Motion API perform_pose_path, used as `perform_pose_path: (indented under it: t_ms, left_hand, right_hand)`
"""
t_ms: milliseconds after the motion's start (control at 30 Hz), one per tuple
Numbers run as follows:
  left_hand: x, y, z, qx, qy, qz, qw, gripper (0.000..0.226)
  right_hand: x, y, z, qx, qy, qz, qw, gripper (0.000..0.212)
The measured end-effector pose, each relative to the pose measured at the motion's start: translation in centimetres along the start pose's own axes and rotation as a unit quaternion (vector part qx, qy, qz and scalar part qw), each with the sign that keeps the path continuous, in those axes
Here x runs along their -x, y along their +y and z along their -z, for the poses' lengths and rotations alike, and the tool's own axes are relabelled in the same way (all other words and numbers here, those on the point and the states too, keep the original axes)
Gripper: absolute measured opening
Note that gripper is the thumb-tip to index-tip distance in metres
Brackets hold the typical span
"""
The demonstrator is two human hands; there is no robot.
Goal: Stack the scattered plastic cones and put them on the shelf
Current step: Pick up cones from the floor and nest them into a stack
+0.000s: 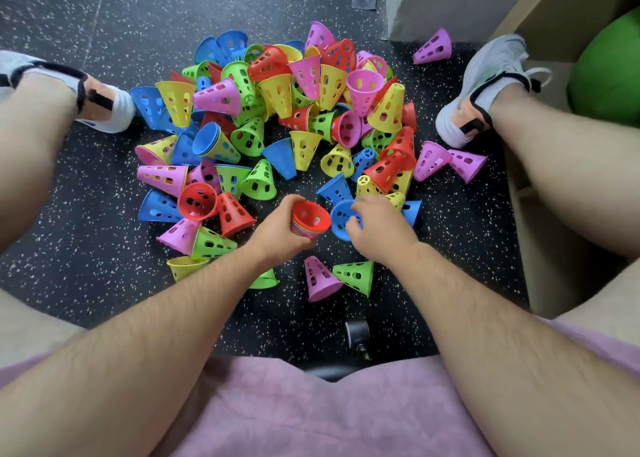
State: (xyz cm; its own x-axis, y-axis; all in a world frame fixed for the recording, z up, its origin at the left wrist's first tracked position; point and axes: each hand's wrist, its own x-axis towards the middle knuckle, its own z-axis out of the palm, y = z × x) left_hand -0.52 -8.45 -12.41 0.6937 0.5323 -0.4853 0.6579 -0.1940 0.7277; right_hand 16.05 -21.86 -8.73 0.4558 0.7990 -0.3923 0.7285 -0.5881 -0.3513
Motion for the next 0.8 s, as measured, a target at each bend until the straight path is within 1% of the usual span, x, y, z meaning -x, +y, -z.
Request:
perform_pose_path:
  t_ms: [67,100,167,200,267,367,400,500,533,600,667,700,733,800]
  left_hand:
    - [0.6,0.0,-0.2,0.009,0.014,-0.006,1.0,0.079]
    - [0.9,0.0,-0.2,0.009,0.02,-0.011,1.0,0.079]
    - [1.2,0.5,0.0,0.003,0.022,-0.024,0.999,0.078]
    - [1.3,0.9,0.1,-0.004,0.016,-0.031,0.999,0.077]
    - [1.4,1.6,0.2,-0.011,0.004,-0.042,0.999,0.073]
    - [1.7,2.2,0.0,-0.006,0.01,-0.053,0.999,0.073]
    - [1.9,2.3,0.0,-0.004,0.015,-0.057,0.998,0.074]
    - [2.7,2.3,-0.4,0.005,0.008,-0.069,0.998,0.079]
    - [3.0,2.3,-0.6,-0.003,-0.001,-0.071,0.997,0.083]
    - [3.4,2.0,-0.9,-0.029,-0.016,-0.075,0.997,0.09]
    - [3.5,1.7,-1.3,-0.05,-0.023,-0.078,0.995,0.089]
    - [3.5,1.6,-1.6,-0.054,-0.023,-0.076,0.995,0.087]
    - [3.5,1.6,-1.7,-0.054,-0.02,-0.073,0.996,0.085]
    - [3.5,1.4,-2.0,-0.051,-0.009,-0.061,0.997,0.084]
  right_hand:
    - [0.4,-0.3,0.2,-0.089,0.099,-0.034,0.991,0.046]
    - [0.6,-0.5,0.5,-0.128,0.135,-0.043,0.982,0.056]
    - [1.0,-1.0,1.1,-0.189,0.171,-0.052,0.966,0.064]
    - [1.2,-1.4,1.5,-0.218,0.172,-0.059,0.959,0.064]
    - [1.7,-2.3,2.3,-0.271,0.15,-0.076,0.948,0.068]
    - [2.2,-3.2,2.5,-0.258,0.101,-0.07,0.958,0.075]
    - [2.4,-3.2,2.3,-0.251,0.076,-0.067,0.963,0.072]
    - [3.1,-3.2,1.3,-0.254,-0.019,-0.052,0.966,0.052]
    - [3.3,-3.3,1.0,-0.254,-0.049,-0.054,0.965,0.053]
    - [3.5,-3.0,0.4,-0.236,-0.08,-0.063,0.966,0.066]
    - [3.7,-2.7,-0.1,-0.232,-0.096,-0.073,0.965,0.08]
    - [3.9,-2.6,-0.4,-0.244,-0.095,-0.077,0.962,0.082]
    - [4.0,-2.4,-0.5,-0.261,-0.078,-0.085,0.959,0.076]
    - [4.0,-1.8,-0.7,-0.259,-0.002,-0.133,0.957,0.047]
